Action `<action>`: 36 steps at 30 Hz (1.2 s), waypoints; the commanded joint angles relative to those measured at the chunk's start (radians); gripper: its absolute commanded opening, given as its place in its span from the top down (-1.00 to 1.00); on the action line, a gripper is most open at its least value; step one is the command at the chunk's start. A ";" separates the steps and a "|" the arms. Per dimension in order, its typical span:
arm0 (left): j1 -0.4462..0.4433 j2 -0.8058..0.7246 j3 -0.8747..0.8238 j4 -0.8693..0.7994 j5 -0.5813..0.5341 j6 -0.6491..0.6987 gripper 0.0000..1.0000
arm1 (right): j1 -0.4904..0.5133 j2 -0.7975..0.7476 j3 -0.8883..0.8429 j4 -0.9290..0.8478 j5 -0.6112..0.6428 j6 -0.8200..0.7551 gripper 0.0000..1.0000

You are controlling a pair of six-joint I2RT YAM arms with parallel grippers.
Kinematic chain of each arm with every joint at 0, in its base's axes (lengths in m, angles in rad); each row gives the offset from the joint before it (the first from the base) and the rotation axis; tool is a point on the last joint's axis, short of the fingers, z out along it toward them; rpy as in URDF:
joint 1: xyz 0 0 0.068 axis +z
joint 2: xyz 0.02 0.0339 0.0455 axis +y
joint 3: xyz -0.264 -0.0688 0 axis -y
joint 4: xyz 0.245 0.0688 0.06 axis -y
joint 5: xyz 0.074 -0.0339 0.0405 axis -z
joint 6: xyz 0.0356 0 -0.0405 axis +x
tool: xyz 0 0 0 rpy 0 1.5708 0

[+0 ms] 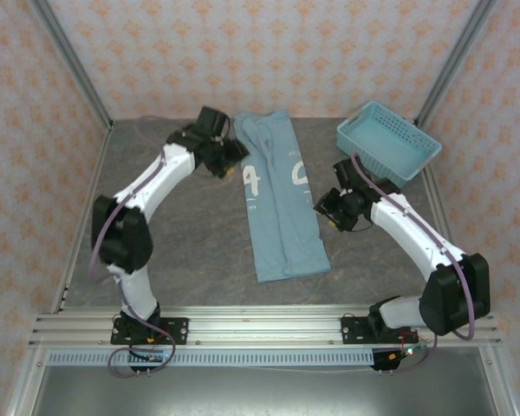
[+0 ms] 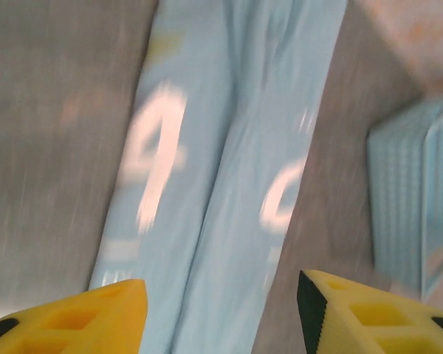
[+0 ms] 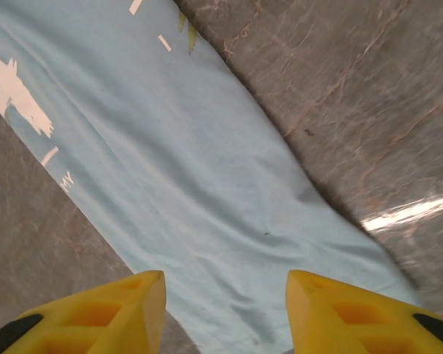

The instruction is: Fold and stack the t-shirts

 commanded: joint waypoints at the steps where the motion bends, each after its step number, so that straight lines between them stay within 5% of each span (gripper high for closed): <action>1: -0.121 -0.062 -0.309 -0.054 0.119 -0.018 -0.09 | -0.013 -0.029 -0.047 -0.114 -0.050 -0.231 0.04; 8: -0.371 -0.245 -0.697 0.209 0.106 -0.319 -0.16 | -0.023 -0.067 -0.212 -0.098 -0.124 -0.274 0.03; 19: -0.483 -0.168 -0.691 0.292 0.046 -0.419 -0.12 | -0.022 -0.095 -0.304 -0.077 -0.133 -0.279 0.02; 31: -0.484 -0.067 -0.634 0.231 -0.003 -0.367 0.97 | -0.019 -0.107 -0.346 -0.067 -0.094 -0.209 0.04; 36: -0.483 -0.146 -0.698 0.147 -0.039 -0.345 1.00 | 0.035 -0.076 -0.372 -0.004 -0.104 -0.167 0.06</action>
